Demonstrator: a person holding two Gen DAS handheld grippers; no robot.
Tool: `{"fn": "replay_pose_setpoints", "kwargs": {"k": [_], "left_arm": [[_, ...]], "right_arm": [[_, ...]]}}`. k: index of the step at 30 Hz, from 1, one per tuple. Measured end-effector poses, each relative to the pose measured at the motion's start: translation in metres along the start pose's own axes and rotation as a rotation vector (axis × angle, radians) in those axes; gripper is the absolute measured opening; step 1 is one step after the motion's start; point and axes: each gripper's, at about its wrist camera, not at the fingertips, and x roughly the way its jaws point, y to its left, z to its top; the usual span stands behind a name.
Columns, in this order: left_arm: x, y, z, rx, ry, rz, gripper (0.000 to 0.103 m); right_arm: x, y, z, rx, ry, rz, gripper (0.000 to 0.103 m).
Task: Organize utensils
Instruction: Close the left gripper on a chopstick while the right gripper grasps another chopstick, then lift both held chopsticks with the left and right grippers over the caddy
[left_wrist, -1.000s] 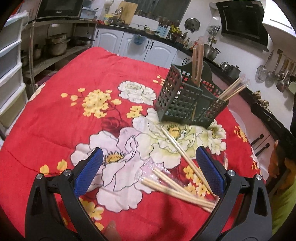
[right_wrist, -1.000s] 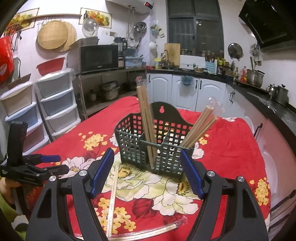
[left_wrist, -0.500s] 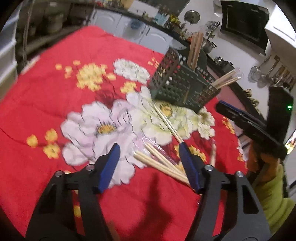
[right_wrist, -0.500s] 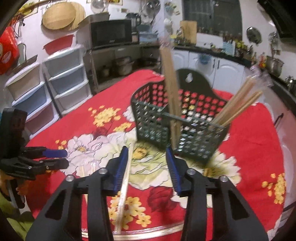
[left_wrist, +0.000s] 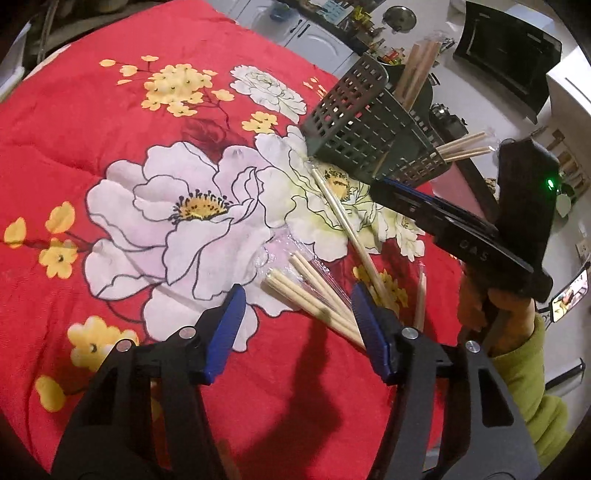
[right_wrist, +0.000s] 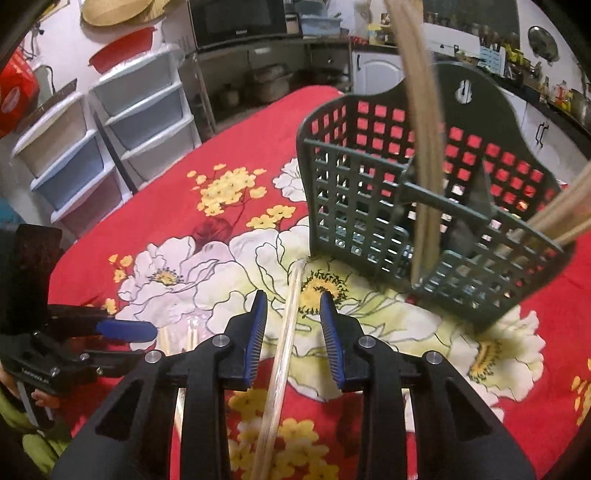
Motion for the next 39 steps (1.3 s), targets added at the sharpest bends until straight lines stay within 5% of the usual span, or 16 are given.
{"fn": "replay_pose_setpoints", "kwargs": {"k": [8,14,18,26,39], "left_arm": [[0.011,-0.002,0.008,0.052,0.01,0.034,0.047],[0.012,0.004,0.01,0.057,0.002,0.075,0.023],[0.012,0.009,0.011,0.055,-0.008,0.09,0.01],[0.004,0.007,0.013,0.097,-0.02,0.084,0.003],[-0.044,-0.043,0.04,0.215,-0.168,0.062,0.001]], "right_arm": [[0.034,0.005,0.014,0.022,0.094,0.015,0.028],[0.06,0.013,0.011,0.018,0.144,-0.029,0.027],[0.058,0.021,0.009,-0.019,0.128,-0.064,0.011],[0.02,0.022,0.008,-0.015,0.008,-0.048,0.01],[-0.09,0.003,0.019,0.046,-0.299,-0.046,0.01]]}}
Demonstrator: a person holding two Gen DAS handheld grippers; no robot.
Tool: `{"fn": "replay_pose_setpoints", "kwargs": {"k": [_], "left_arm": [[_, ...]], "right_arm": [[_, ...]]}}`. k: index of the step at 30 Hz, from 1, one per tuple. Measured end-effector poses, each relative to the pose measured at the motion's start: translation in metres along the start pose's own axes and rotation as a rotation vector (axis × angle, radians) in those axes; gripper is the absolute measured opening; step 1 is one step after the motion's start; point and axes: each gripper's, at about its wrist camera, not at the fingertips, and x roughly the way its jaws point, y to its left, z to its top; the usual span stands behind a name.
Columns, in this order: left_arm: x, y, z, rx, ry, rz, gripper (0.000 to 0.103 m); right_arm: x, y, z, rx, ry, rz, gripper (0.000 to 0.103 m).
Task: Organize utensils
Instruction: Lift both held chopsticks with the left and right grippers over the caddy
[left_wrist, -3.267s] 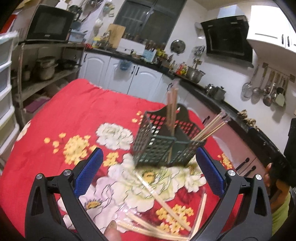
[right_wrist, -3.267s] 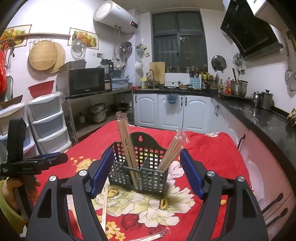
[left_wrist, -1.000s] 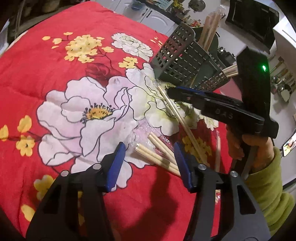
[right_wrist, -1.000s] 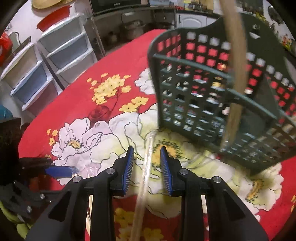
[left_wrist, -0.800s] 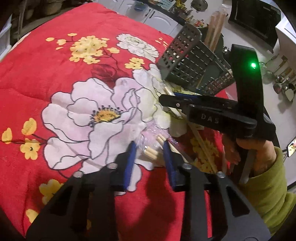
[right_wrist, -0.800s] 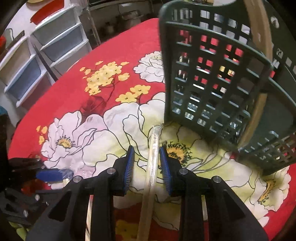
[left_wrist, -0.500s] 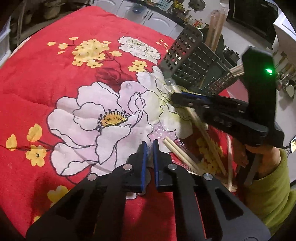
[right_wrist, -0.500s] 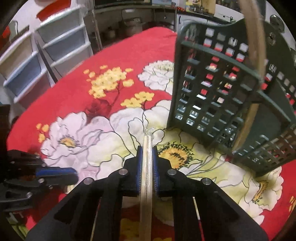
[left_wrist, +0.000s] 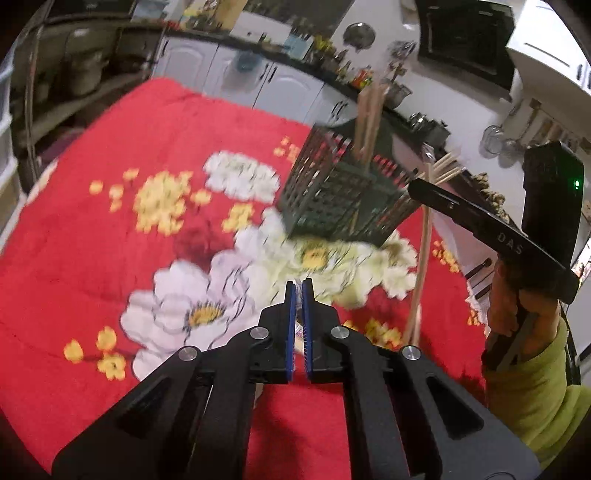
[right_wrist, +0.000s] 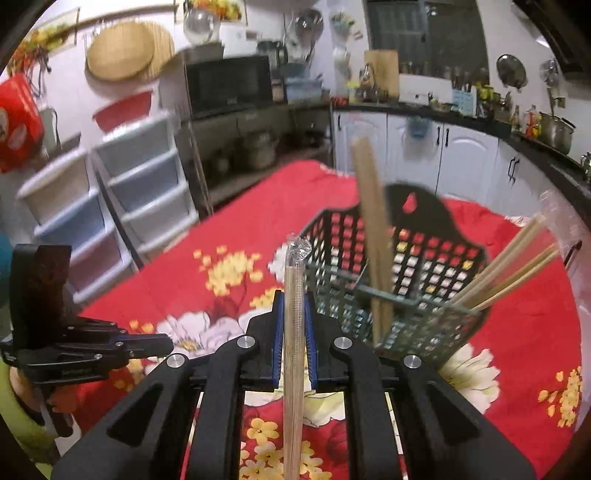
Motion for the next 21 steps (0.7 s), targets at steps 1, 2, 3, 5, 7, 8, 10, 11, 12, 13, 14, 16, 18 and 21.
{"fn": "replay_pose_setpoints", "kwargs": {"k": [1,2,3,5,7,8,10,11,12,13,14,16,18,21], "left_arm": [[-0.002,-0.004,0.004,0.01,-0.01,-0.003,0.001],[-0.002,-0.006,0.006,0.016,-0.017,-0.006,0.001],[-0.004,-0.011,0.01,0.026,-0.028,-0.012,0.001],[-0.007,-0.02,0.015,0.046,-0.045,-0.022,0.001],[-0.008,-0.027,0.02,0.06,-0.059,-0.031,0.001],[-0.009,-0.03,0.022,0.066,-0.063,-0.035,0.001],[-0.01,-0.04,0.029,0.085,-0.08,-0.044,0.001],[-0.01,-0.043,0.031,0.092,-0.086,-0.047,0.001],[-0.011,-0.049,0.034,0.105,-0.095,-0.054,0.001],[-0.012,-0.054,0.036,0.115,-0.104,-0.059,0.001],[-0.013,-0.058,0.038,0.123,-0.11,-0.062,0.001],[-0.016,-0.07,0.044,0.15,-0.132,-0.073,0.001],[-0.019,-0.08,0.05,0.173,-0.152,-0.083,0.001],[-0.021,-0.094,0.058,0.202,-0.177,-0.093,0.001]], "right_arm": [[-0.007,-0.002,0.002,0.003,-0.019,-0.004,0.01],[-0.014,-0.004,0.003,0.004,-0.036,-0.008,0.01],[-0.022,-0.007,0.003,0.005,-0.051,-0.01,0.01],[-0.035,-0.01,0.003,0.009,-0.077,-0.014,0.01],[-0.043,-0.013,0.002,0.015,-0.102,-0.017,0.01],[-0.047,-0.015,0.001,0.021,-0.112,-0.018,0.01],[-0.054,-0.018,-0.001,0.035,-0.133,-0.027,0.01],[-0.058,-0.018,-0.001,0.038,-0.142,-0.032,0.01],[-0.062,-0.021,-0.002,0.04,-0.153,-0.043,0.01],[-0.065,-0.022,-0.003,0.043,-0.159,-0.051,0.01],[-0.069,-0.024,-0.004,0.048,-0.167,-0.059,0.01],[-0.078,-0.029,-0.006,0.059,-0.186,-0.074,0.01],[-0.086,-0.034,-0.007,0.062,-0.208,-0.092,0.01],[-0.096,-0.039,-0.008,0.075,-0.231,-0.11,0.01]]}}
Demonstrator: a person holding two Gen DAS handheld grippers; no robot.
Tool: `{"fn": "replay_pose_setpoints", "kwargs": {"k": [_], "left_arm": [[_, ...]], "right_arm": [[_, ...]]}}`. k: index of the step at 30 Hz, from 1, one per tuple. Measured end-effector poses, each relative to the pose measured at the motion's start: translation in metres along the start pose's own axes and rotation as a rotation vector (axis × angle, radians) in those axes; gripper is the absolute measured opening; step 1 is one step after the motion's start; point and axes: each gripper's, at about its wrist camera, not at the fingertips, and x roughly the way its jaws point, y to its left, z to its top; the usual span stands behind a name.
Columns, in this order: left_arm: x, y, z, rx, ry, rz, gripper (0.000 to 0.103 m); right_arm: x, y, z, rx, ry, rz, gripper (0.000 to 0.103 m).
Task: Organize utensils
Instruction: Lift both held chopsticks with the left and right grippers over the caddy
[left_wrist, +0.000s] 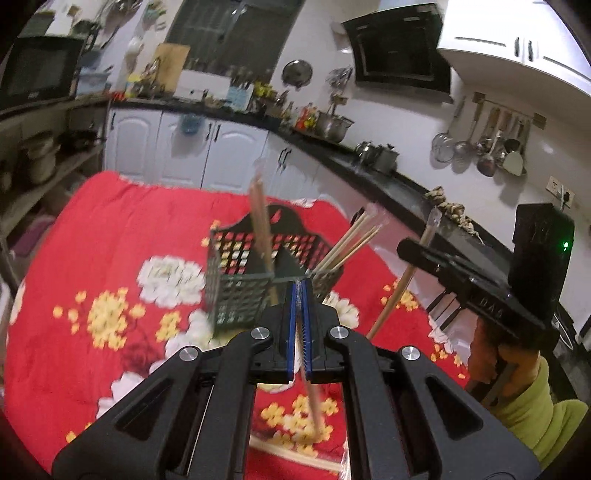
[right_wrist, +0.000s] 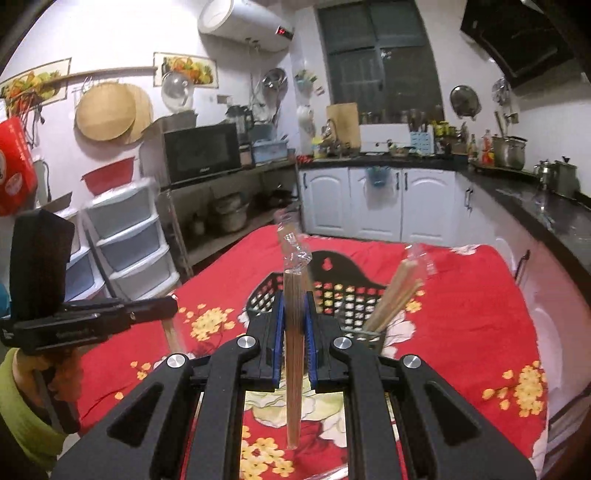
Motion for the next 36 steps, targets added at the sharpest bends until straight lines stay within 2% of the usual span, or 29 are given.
{"fn": "replay_pose_setpoints", "kwargs": {"k": [13,26,36], "left_arm": [[0.007,-0.038,0.035,0.09,-0.077,-0.042,0.001],[0.014,-0.061,0.069,0.123,-0.143,-0.085,0.001],[0.011,-0.075,0.111,0.136,-0.224,-0.104,0.001]], "right_arm": [[-0.027,-0.019,0.011,0.027,-0.076,-0.068,0.01],[-0.042,-0.027,0.032,0.035,-0.154,-0.08,0.01],[-0.048,-0.028,0.058,0.031,-0.222,-0.093,0.01]]}}
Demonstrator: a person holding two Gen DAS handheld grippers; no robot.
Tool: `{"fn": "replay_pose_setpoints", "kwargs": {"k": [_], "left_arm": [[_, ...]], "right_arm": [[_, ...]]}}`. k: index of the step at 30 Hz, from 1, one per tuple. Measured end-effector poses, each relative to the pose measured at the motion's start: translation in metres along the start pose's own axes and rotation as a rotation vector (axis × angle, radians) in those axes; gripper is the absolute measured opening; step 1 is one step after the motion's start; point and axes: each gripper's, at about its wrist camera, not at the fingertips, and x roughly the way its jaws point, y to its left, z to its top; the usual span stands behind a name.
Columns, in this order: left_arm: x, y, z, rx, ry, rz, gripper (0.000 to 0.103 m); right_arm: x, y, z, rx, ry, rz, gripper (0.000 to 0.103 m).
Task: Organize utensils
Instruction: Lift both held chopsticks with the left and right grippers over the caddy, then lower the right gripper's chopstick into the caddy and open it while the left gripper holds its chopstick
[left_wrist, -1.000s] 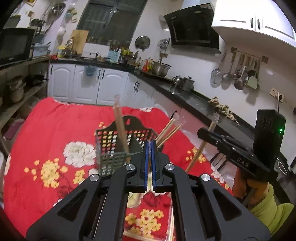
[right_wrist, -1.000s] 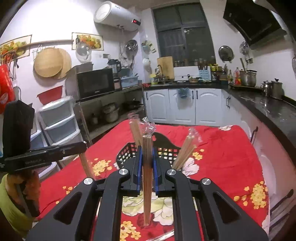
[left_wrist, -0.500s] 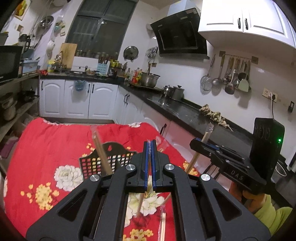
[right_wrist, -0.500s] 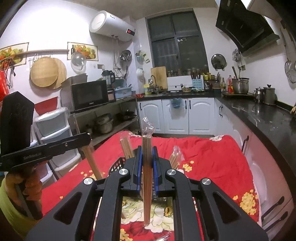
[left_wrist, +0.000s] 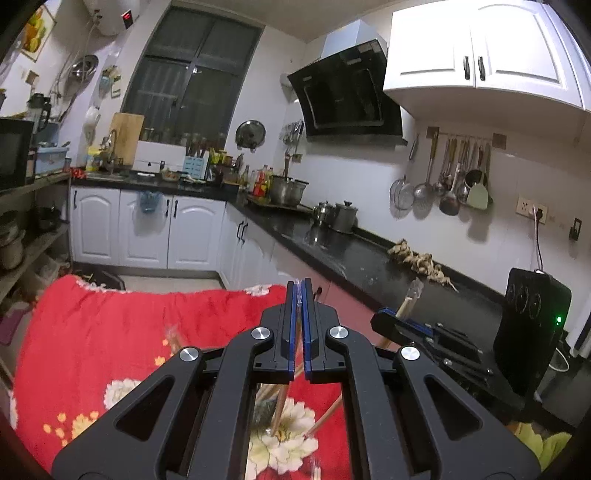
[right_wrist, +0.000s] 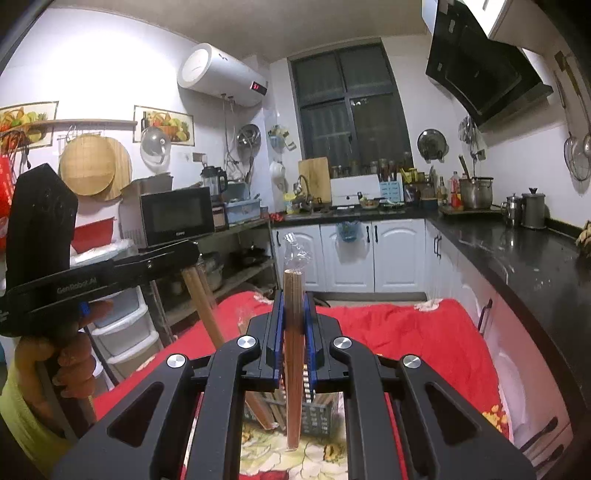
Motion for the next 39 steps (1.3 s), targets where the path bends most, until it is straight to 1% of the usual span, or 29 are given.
{"fn": "replay_pose_setpoints", "kwargs": {"k": [7,9,12,15,24,31,34,35,37,39], "left_arm": [[0.013,0.003,0.017,0.011,-0.035,0.032,0.001],[0.018,0.005,0.02,0.018,-0.048,0.055,0.001],[0.025,0.013,0.023,0.004,-0.047,0.071,0.001],[0.032,0.02,0.023,0.003,-0.048,0.097,0.001],[0.048,0.045,0.005,-0.045,-0.031,0.109,0.001],[0.06,0.059,-0.015,-0.067,-0.012,0.099,0.001],[0.063,0.06,-0.023,-0.061,-0.016,0.099,0.001],[0.064,0.061,-0.026,-0.063,-0.009,0.102,0.001],[0.068,0.066,-0.031,-0.074,0.011,0.108,0.001],[0.069,0.068,-0.035,-0.075,0.023,0.13,0.001]], "right_arm": [[0.011,-0.003,0.02,0.006,-0.056,-0.01,0.01],[0.017,-0.004,0.023,0.012,-0.065,-0.008,0.01],[0.024,-0.003,0.024,-0.002,-0.086,-0.021,0.01],[0.033,-0.001,0.024,-0.012,-0.091,-0.032,0.01],[0.069,-0.001,0.014,0.004,-0.092,-0.075,0.01],[0.091,-0.012,0.001,0.026,-0.052,-0.114,0.01],[0.103,-0.018,-0.006,0.051,0.012,-0.126,0.011],[0.106,-0.018,-0.009,0.055,0.027,-0.134,0.014],[0.108,-0.02,-0.014,0.058,0.042,-0.15,0.045],[0.107,-0.022,-0.018,0.068,0.048,-0.145,0.046]]}}
